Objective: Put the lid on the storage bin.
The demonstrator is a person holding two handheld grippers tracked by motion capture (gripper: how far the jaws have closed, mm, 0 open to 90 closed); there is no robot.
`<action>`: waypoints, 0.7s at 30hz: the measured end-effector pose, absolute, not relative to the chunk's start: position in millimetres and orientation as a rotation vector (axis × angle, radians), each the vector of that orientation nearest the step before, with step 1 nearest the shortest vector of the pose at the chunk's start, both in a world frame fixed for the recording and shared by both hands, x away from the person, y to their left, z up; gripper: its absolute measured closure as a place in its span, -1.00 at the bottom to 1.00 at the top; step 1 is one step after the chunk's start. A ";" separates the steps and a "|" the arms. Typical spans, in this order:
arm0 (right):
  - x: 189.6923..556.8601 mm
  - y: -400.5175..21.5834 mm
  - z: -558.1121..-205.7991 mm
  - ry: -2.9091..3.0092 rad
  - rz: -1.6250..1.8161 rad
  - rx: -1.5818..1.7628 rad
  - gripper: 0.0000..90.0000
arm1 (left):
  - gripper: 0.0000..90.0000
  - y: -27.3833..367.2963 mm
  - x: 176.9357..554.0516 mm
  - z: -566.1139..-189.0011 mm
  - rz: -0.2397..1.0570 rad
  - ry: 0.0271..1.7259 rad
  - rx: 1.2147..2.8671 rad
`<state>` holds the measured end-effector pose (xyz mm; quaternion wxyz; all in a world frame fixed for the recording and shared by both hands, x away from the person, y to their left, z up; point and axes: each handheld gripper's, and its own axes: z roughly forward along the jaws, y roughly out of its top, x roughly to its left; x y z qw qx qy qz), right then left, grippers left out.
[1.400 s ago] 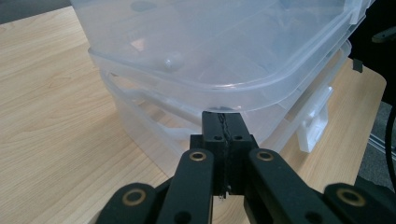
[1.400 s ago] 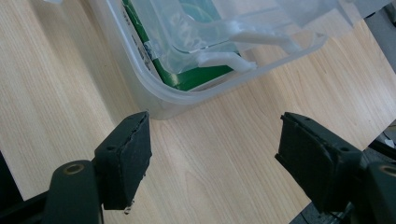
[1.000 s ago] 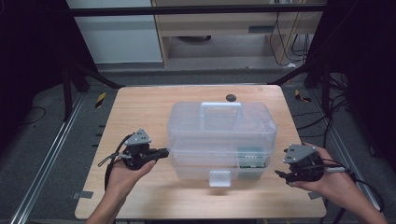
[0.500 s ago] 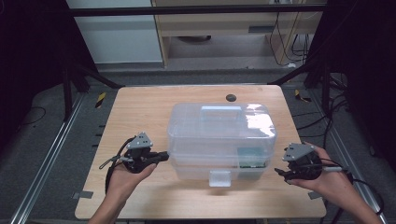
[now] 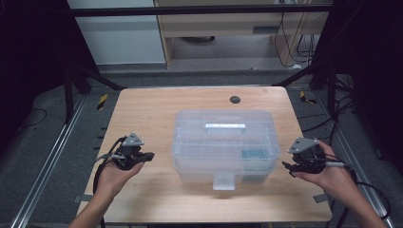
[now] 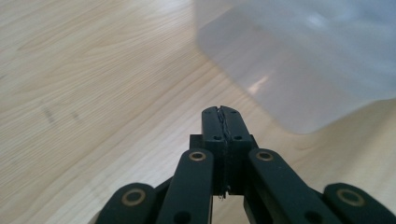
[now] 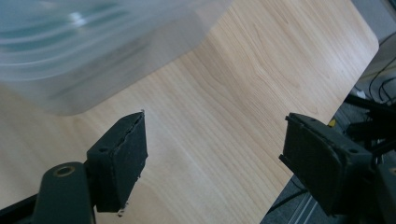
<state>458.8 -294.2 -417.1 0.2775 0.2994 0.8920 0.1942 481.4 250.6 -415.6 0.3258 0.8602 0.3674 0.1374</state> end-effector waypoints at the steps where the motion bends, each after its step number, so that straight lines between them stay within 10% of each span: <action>1: 463.0 -294.6 -419.3 2.387 0.517 0.824 -0.47 | 1.00 252.8 485.4 -418.7 0.375 0.977 2.264; 21: 542.5 -307.7 -462.3 2.106 0.635 1.248 -0.39 | 1.00 257.3 548.7 -465.6 0.523 1.152 2.197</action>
